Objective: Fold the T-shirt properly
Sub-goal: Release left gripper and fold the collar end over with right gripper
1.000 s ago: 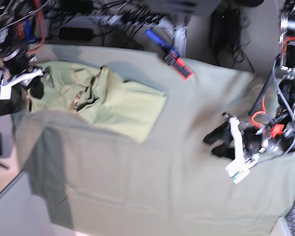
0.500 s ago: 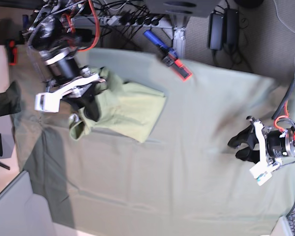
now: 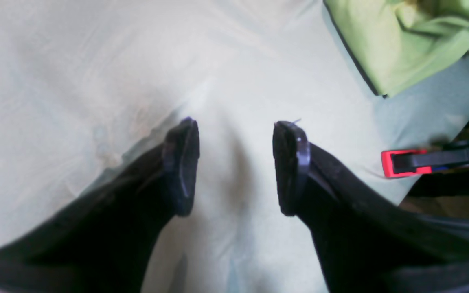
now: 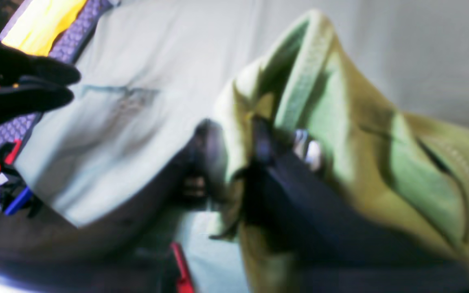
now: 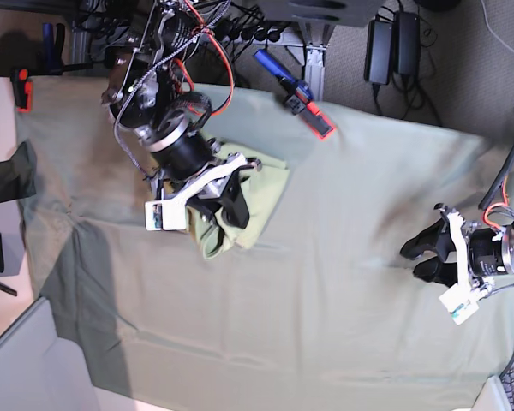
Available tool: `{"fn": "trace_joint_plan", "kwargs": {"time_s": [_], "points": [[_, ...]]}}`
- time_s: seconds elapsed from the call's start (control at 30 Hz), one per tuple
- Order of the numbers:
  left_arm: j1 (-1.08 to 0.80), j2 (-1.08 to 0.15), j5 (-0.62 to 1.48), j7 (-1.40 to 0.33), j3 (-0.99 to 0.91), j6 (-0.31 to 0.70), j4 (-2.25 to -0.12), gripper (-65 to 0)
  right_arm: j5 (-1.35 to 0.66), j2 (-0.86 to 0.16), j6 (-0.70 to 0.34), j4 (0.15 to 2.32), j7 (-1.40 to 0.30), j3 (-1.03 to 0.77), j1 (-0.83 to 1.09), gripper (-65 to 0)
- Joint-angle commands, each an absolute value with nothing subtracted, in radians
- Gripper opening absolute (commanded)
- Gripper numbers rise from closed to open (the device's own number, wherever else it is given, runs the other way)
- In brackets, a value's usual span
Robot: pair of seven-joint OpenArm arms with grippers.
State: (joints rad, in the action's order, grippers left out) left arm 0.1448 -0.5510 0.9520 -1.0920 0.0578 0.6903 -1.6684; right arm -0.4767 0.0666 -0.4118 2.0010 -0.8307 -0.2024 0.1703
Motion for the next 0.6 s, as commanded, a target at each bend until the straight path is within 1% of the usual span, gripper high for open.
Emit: {"fn": "trace_joint_plan", "kwargs": {"time_s": [0.0,0.03,0.07,0.1,0.3,0.47,0.57], "points": [[0.166,-0.566,0.969,-1.074,0.050,0.698,-1.686,-32.2,-0.485,0.067,-0.458,2.008,-0.803,-0.198,0.155,-38.6],[0.166,-0.566,0.969,-1.074,0.050,0.698,-1.686,-32.2,-0.486,0.066,-0.458,2.003,-0.796,-0.196,0.155,-31.4],[0.166,-0.566,0.969,-1.074,0.050,0.698,-1.686,-32.2,-0.487,0.067,-0.458,2.000,-0.792,-0.192,0.156,-26.7],[0.166,-0.566,0.970,-1.074,0.050,0.698,-1.686,-32.2,-0.491,0.067,-0.458,2.000,-0.792,-0.184,0.155,-24.6],[0.166,-0.566,0.984,-1.074,0.050,0.698,-1.686,-32.2,-0.542,0.067,-0.460,2.000,-0.804,-0.061,0.158,-24.5],[0.166,-0.566,0.984,-1.074,0.050,0.698,-1.686,-32.2,-0.542,0.067,-0.460,2.001,-0.804,0.068,0.155,-24.5],[0.166,-0.566,0.986,-1.074,0.050,0.698,-1.686,-32.2,-0.537,0.067,-0.460,2.005,-0.792,0.116,0.155,-24.5]]}}
